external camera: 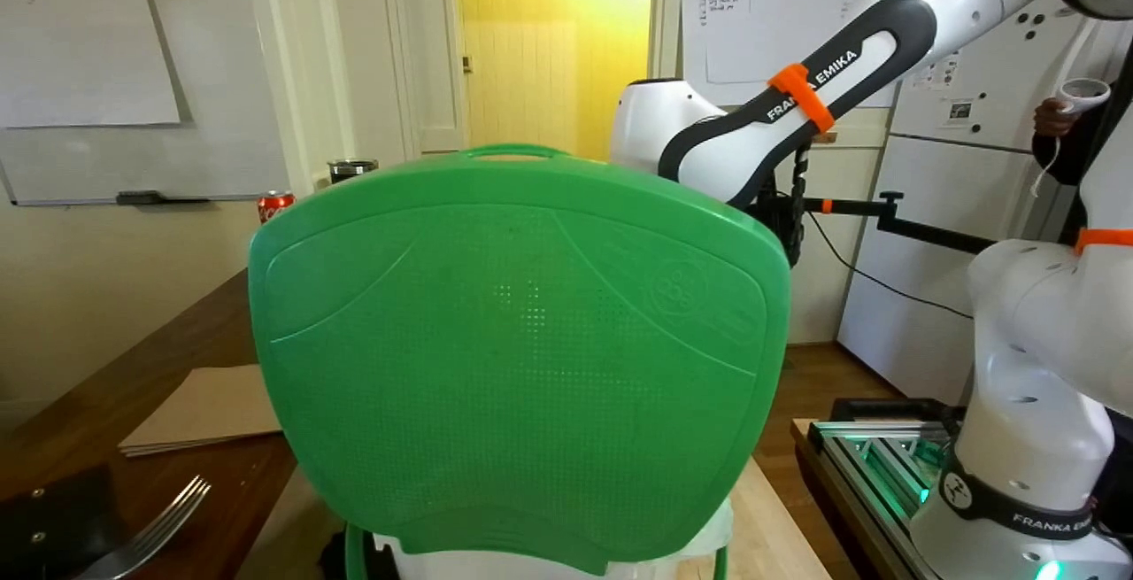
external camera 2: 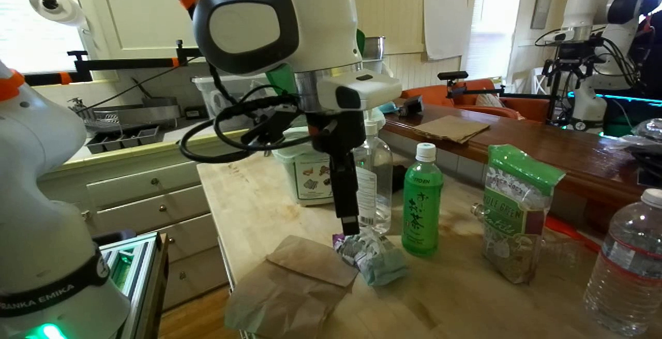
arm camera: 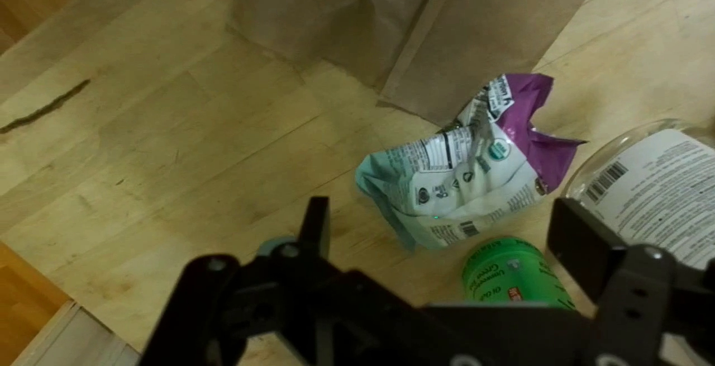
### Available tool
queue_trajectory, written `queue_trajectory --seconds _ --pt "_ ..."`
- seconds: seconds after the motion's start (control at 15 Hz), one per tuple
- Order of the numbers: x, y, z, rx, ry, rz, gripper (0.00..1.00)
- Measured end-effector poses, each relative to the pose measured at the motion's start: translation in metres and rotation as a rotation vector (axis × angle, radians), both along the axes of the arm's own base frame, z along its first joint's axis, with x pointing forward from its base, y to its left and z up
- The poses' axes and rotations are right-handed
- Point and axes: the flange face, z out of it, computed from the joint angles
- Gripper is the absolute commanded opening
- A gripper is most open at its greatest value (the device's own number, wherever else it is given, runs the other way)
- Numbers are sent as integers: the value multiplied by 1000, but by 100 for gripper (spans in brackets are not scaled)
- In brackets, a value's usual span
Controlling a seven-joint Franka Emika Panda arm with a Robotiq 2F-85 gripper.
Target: Pick up the object from the box and put it on the table
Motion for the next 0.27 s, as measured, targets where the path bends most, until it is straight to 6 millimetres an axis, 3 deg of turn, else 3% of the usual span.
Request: queue_trajectory --seconds 0.27 --pt "0 0 0 0 -1 0 100"
